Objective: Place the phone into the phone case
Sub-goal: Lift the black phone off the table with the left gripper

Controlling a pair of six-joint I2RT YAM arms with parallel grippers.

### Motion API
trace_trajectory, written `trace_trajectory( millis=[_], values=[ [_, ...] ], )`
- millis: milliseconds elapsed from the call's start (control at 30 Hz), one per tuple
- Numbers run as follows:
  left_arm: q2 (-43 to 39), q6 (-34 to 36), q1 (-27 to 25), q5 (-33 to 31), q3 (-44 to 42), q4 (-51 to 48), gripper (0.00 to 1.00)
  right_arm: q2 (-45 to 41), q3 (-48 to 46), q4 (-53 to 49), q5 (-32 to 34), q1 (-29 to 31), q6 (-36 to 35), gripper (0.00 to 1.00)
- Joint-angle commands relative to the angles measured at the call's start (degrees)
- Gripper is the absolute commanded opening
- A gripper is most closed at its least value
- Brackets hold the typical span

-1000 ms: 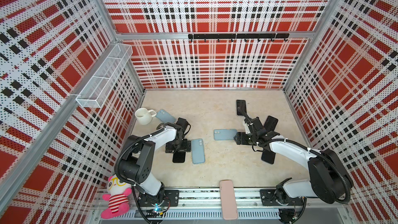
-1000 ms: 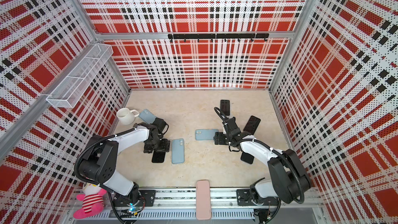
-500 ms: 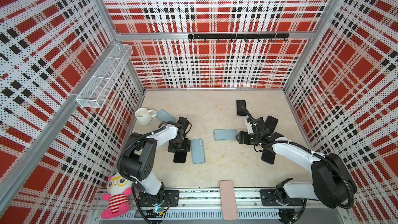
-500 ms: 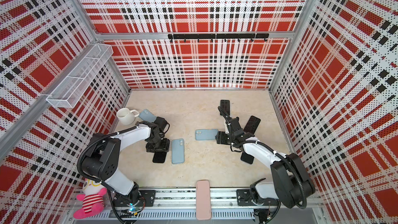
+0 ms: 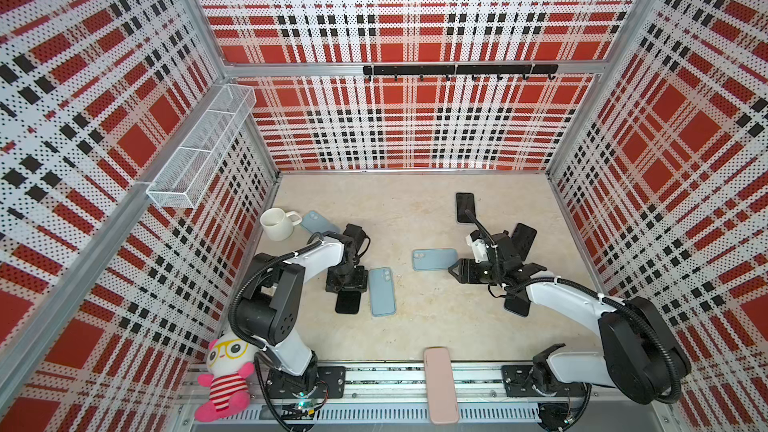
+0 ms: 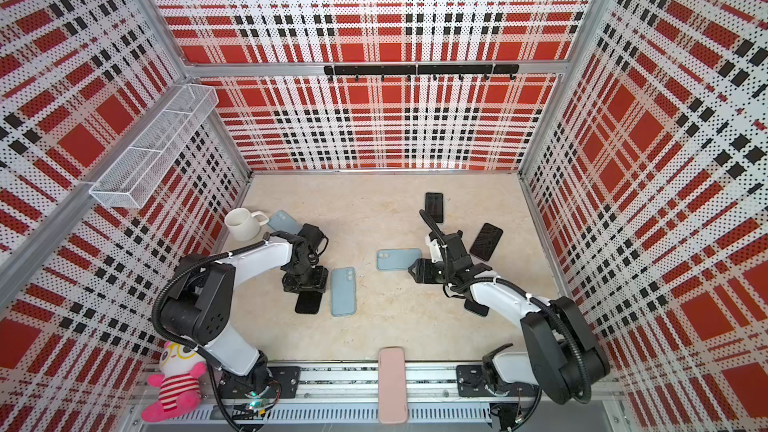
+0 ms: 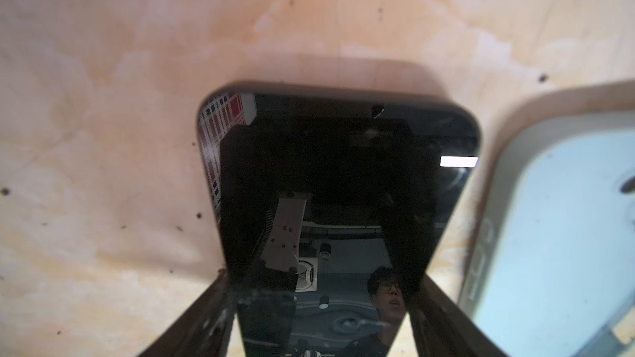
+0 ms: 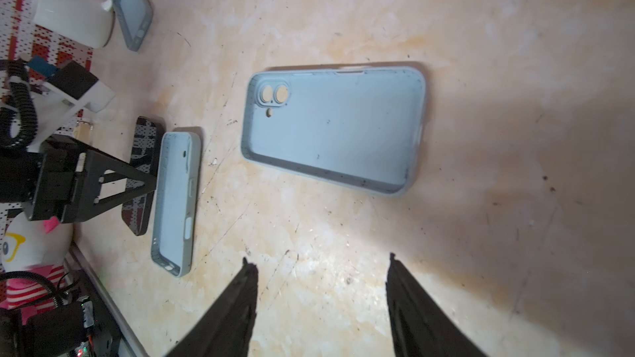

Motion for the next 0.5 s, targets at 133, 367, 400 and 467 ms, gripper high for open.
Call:
trace_trajectory(
  millis=[133,367,400,467],
  values=[
    [1.2,2.6,4.3,3.7,2.5,1.8,0.73,1.2,-0.6,9.6,-5.6,1.2,4.0,0.59],
    [6.7,3.3,5.1,4.5,10.0,2.5,0.73,2.4,1.2,7.7,-5.9,1.6,2.6,0.59],
    [7.8,3.3,5.2,4.5,11.4,2.4,0.73,2.4,1.4,7.5,-5.8,1.6,2.5,0.59],
    [10.4,3.6,5.1,3.9,14.8,1.8,0.73,2.1,1.5,6.9,-5.5,1.6,2.2,0.59]
  ],
)
